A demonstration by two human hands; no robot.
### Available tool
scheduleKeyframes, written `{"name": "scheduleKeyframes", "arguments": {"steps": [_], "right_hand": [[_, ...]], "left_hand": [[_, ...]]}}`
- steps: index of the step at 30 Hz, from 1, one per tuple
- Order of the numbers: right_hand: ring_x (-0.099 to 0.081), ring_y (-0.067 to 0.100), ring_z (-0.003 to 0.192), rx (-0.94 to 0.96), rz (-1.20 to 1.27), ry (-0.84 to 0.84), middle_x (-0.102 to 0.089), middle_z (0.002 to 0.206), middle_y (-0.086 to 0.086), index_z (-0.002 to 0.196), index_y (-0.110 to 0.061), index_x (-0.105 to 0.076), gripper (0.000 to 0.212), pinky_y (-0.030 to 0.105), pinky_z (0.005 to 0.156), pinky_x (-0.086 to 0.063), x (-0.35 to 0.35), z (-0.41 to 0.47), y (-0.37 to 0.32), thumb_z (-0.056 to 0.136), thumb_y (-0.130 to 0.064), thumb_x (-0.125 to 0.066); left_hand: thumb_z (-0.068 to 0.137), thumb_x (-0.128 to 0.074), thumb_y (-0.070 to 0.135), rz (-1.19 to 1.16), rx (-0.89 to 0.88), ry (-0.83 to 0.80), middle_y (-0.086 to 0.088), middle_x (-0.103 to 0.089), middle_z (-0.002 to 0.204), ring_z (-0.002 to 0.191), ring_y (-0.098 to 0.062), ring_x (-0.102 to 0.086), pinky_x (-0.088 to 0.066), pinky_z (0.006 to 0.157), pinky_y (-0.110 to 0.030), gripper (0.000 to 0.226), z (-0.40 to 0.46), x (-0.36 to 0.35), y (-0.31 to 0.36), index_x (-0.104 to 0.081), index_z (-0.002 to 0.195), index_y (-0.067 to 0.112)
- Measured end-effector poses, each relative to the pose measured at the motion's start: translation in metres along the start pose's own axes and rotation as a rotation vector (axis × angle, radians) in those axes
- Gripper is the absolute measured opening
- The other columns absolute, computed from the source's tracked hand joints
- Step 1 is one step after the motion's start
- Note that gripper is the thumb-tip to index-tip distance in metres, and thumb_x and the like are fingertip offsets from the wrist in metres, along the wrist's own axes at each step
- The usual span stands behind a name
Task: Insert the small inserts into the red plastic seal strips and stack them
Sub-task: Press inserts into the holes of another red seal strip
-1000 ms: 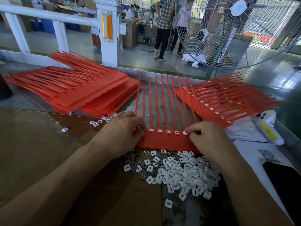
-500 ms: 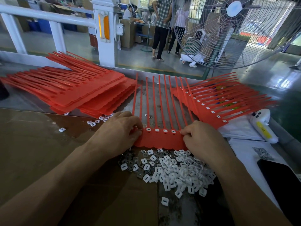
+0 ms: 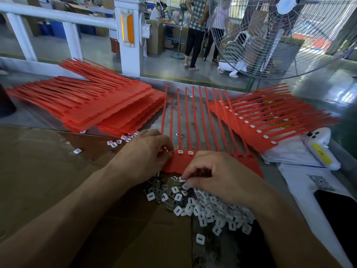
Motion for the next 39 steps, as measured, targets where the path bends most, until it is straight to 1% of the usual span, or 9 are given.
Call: {"name": "scheduleKeyframes", "arguments": {"steps": [6,10,15,18,20,23,27,32,39], "right_hand": [[-0.061,-0.001,0.095,0.016,-0.066,-0.07,-0.063,0.099,-0.016,0.105,-0.036,-0.079,0.016,0.026,0.087,-0.05,-0.006,-0.001,-0.008,0.092,-0.028,-0.077],[-0.059,-0.001,0.096,0.033,-0.138,-0.08,-0.062,0.102,-0.017,0.102,-0.035,-0.078,0.011,0.031,0.089,-0.051,-0.007,0.0,-0.012,0.093,-0.029,-0.075],[-0.061,-0.004,0.09,0.022,-0.079,-0.022,-0.065,0.093,-0.021,0.088,-0.034,-0.071,0.01,0.015,0.074,-0.044,-0.003,-0.002,-0.01,0.091,-0.026,-0.076],[-0.064,-0.005,0.075,-0.019,0.04,0.064,-0.067,0.084,-0.028,0.088,-0.036,-0.067,0.014,0.014,0.063,-0.048,0.004,-0.003,-0.004,0.094,-0.024,-0.072],[-0.067,-0.001,0.078,-0.028,0.081,0.169,-0.069,0.088,-0.024,0.093,-0.037,-0.068,0.015,0.017,0.068,-0.052,0.012,-0.004,0.001,0.095,-0.023,-0.071],[-0.066,-0.003,0.082,-0.043,0.115,0.318,-0.07,0.088,-0.024,0.096,-0.039,-0.074,0.017,0.009,0.071,-0.046,0.024,-0.006,0.007,0.095,-0.022,-0.073],[-0.066,-0.006,0.064,-0.197,0.278,0.487,-0.071,0.079,-0.028,0.096,-0.04,-0.078,0.022,0.007,0.058,-0.047,0.038,-0.011,0.032,0.095,-0.019,-0.073],[-0.064,0.005,0.053,-0.364,0.325,0.595,-0.075,0.071,-0.005,0.094,-0.026,-0.079,0.015,0.017,0.052,-0.05,0.054,-0.019,0.06,0.095,-0.013,-0.072],[-0.06,0.004,0.048,-0.496,0.211,0.623,-0.075,0.068,-0.008,0.079,-0.025,-0.075,0.013,0.027,0.056,-0.045,0.065,-0.03,0.09,0.091,-0.021,-0.076]], "left_hand": [[0.097,-0.061,0.039,0.004,-0.002,0.0,0.012,-0.057,0.117,0.116,-0.01,-0.048,-0.043,0.102,-0.034,0.02,0.0,0.0,0.0,-0.066,0.115,0.034],[0.097,-0.061,0.039,0.006,-0.002,0.004,0.013,-0.057,0.118,0.116,-0.009,-0.048,-0.043,0.101,-0.032,0.02,0.0,0.0,0.001,-0.066,0.116,0.034],[0.097,-0.061,0.038,0.003,-0.006,0.013,0.012,-0.058,0.116,0.114,-0.01,-0.049,-0.044,0.1,-0.033,0.019,0.0,0.0,0.002,-0.068,0.114,0.034],[0.096,-0.061,0.038,0.001,-0.005,0.014,0.012,-0.058,0.115,0.113,-0.01,-0.049,-0.044,0.099,-0.033,0.019,0.0,0.0,0.001,-0.068,0.113,0.034],[0.096,-0.061,0.038,0.002,-0.008,0.012,0.013,-0.058,0.114,0.112,-0.009,-0.049,-0.043,0.098,-0.031,0.019,0.0,0.0,0.001,-0.067,0.113,0.034],[0.097,-0.06,0.039,-0.002,-0.005,0.008,0.014,-0.057,0.114,0.113,-0.008,-0.048,-0.043,0.099,-0.03,0.019,0.0,0.001,0.001,-0.067,0.114,0.036],[0.097,-0.06,0.04,0.002,-0.003,0.0,0.014,-0.056,0.115,0.114,-0.008,-0.047,-0.043,0.1,-0.03,0.02,0.0,0.0,0.001,-0.067,0.115,0.035],[0.097,-0.061,0.039,0.002,-0.003,0.003,0.014,-0.056,0.115,0.113,-0.007,-0.046,-0.04,0.097,-0.027,0.019,0.0,0.0,0.002,-0.066,0.115,0.035],[0.097,-0.061,0.039,0.001,-0.002,0.0,0.013,-0.056,0.115,0.114,-0.008,-0.046,-0.041,0.1,-0.03,0.02,-0.001,0.0,0.002,-0.067,0.115,0.035]]}}
Point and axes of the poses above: each hand's wrist, its own z-axis towards the middle knuckle, its own x-axis out of the back of the hand, y = z × x, the point moved 6 cm from there along z, towards the middle knuckle
